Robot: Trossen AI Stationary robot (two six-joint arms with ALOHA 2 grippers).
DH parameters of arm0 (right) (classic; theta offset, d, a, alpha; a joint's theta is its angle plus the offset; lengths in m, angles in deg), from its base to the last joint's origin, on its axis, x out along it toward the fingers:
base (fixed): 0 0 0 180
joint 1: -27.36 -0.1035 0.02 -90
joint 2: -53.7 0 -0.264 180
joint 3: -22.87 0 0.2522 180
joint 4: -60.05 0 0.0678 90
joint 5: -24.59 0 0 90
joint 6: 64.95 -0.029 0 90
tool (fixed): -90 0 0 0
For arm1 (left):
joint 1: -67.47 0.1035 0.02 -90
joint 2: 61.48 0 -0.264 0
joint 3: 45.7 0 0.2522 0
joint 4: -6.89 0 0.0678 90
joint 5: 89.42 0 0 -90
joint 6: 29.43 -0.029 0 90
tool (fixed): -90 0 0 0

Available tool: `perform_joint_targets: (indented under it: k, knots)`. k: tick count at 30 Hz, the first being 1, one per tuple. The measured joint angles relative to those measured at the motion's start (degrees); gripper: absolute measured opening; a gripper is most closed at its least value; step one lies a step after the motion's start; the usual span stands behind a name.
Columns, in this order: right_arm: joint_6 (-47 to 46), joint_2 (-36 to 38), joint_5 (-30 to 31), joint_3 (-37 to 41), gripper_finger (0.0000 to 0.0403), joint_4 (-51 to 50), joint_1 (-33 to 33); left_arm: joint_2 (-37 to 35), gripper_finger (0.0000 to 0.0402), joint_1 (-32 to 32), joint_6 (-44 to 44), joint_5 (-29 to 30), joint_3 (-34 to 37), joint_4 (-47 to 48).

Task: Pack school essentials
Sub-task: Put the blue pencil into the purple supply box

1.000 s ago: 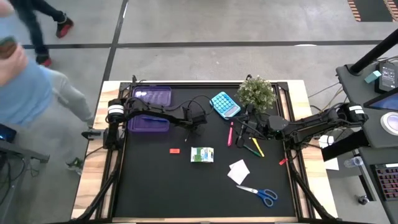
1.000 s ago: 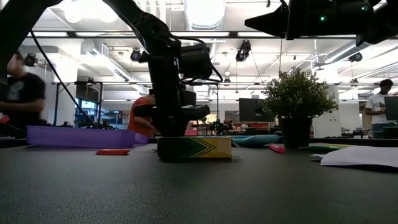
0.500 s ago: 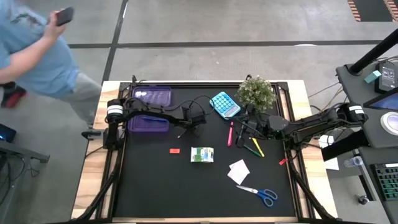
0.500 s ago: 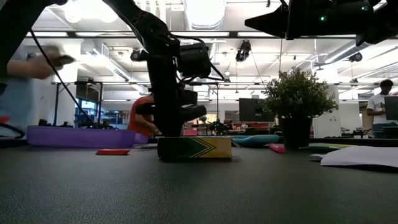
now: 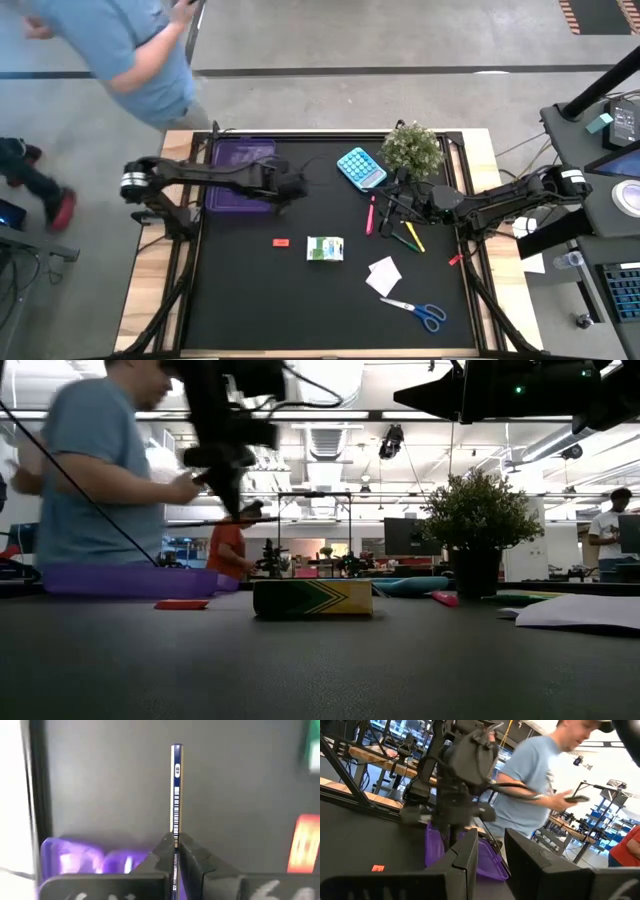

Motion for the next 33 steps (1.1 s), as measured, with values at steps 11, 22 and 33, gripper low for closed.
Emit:
perform_joint_targets:
  k: [11,22,33]
  knots:
    - [-0.32,0.00,0.00,0.00,0.0086,0.01,0.02,-16.04,0.0001,3.10,-12.97,0.02,17.33,5.66]
    - [-0.55,0.00,0.00,0.00,0.0086,0.03,0.00,-20.76,0.0000,8.41,-9.97,0.36,29.22,-5.69]
    - [-0.94,0.00,0.00,0.00,0.0086,0.05,0.02,-17.61,0.0000,17.09,-16.74,0.51,29.33,-11.44]
